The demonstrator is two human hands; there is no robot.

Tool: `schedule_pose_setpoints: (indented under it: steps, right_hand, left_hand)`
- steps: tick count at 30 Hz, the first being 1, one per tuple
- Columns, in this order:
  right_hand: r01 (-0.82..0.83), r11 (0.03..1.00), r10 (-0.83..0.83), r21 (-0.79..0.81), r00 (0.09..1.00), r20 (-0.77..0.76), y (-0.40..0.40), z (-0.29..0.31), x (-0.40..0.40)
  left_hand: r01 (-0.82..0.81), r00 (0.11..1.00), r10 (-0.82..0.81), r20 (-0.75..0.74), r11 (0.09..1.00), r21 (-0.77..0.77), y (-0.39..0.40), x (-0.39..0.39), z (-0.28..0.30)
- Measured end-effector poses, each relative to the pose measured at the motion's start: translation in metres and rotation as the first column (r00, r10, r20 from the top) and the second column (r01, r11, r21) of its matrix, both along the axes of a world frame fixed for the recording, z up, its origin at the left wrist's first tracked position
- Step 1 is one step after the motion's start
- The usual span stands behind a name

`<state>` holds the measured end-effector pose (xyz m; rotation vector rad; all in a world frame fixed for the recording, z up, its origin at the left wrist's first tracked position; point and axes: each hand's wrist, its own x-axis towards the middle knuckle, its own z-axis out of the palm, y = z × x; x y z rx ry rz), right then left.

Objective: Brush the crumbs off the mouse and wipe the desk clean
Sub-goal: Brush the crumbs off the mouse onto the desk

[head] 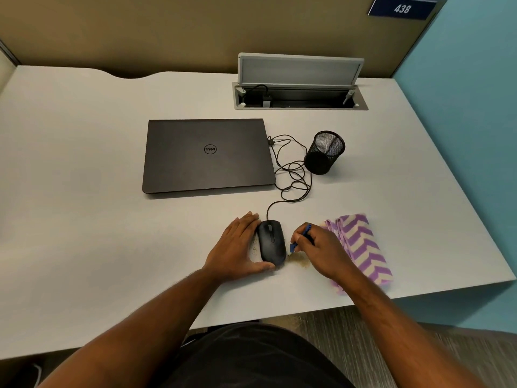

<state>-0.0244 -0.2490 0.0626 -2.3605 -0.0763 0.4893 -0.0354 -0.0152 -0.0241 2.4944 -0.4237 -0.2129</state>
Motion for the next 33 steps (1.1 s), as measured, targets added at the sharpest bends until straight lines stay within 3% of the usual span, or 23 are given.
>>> schedule_pose_setpoints:
  steps: [3,6,12,18,25,33]
  right_hand:
    - [0.032,0.999,-0.033,0.030,0.999,0.043,0.004,0.000,-0.005]
    - [-0.013,0.998,0.014,0.061,0.999,-0.030,0.010,-0.001,-0.012]
    - [0.129,0.941,-0.108,0.314,0.991,-0.083,0.018,0.003,-0.013]
    - [0.170,0.972,-0.168,0.162,0.985,-0.022,0.011,0.005,-0.007]
    - [0.263,0.933,-0.280,0.247,0.959,0.037,0.011,0.005,-0.004]
    - [0.323,0.940,-0.339,0.111,0.921,0.192,-0.002,0.005,0.009]
  left_hand:
    - [0.000,1.000,0.000,0.003,1.000,0.000,0.000,0.000,-0.001]
    - [0.000,0.999,0.000,0.032,1.000,0.000,0.000,0.000,-0.001]
    - [0.008,1.000,-0.008,0.026,1.000,0.001,0.001,-0.001,-0.001]
    - [0.003,1.000,-0.003,-0.004,1.000,-0.006,0.000,0.000,0.001]
    - [-0.001,1.000,0.001,-0.029,1.000,-0.010,0.000,0.000,0.001]
    - [0.006,1.000,-0.006,0.006,1.000,0.006,0.001,-0.001,0.002]
